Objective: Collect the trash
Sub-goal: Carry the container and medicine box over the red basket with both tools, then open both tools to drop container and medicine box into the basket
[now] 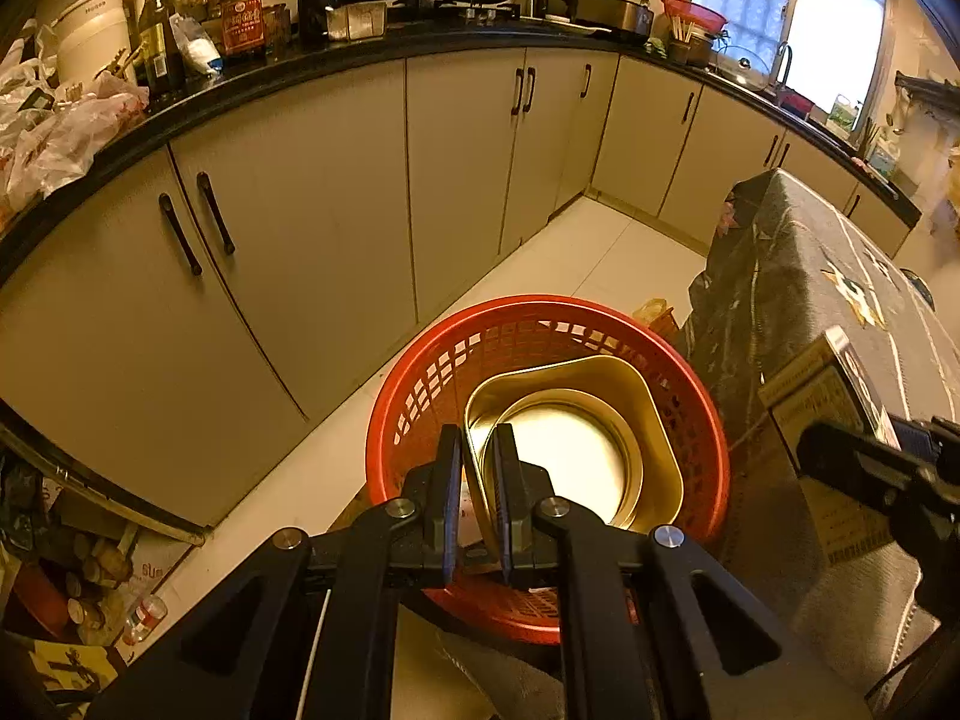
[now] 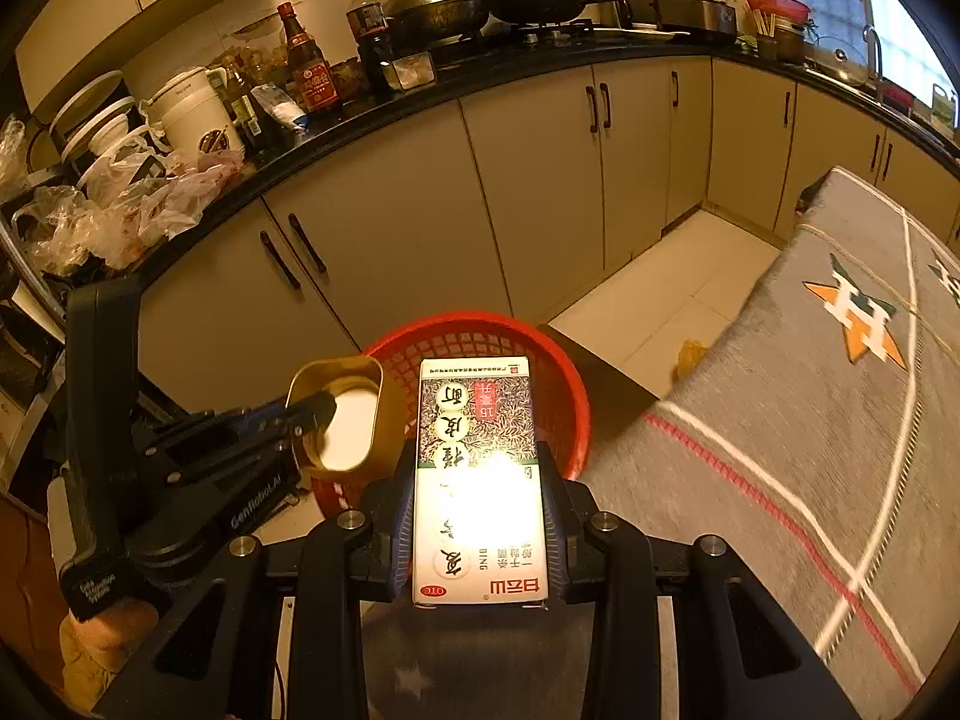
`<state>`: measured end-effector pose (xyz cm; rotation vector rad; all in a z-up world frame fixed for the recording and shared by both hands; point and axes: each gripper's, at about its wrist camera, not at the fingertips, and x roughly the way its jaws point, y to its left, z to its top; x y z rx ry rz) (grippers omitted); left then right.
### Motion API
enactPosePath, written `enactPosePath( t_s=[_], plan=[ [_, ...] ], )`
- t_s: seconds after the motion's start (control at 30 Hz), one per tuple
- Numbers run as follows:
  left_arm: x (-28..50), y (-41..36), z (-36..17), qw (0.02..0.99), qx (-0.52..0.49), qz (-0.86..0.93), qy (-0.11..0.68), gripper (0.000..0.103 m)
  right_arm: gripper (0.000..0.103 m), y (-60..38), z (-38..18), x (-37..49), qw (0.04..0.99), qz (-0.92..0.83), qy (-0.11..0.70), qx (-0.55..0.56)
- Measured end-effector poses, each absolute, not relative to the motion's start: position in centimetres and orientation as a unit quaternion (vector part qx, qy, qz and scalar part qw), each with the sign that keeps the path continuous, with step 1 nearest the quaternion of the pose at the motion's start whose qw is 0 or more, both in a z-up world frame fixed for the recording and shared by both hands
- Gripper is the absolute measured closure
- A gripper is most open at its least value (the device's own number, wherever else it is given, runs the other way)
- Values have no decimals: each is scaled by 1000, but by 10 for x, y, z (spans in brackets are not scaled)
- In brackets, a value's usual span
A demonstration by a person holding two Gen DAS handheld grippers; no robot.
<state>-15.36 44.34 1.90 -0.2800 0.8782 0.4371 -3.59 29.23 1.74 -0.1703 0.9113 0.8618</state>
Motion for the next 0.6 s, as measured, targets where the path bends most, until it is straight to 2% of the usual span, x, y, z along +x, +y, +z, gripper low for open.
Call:
enactPosePath(
  t_s=[0.6],
  plan=[
    [-127,459,-7,861,-149,213,438,93,65,321,-18,30,782,413,466,-15]
  ],
)
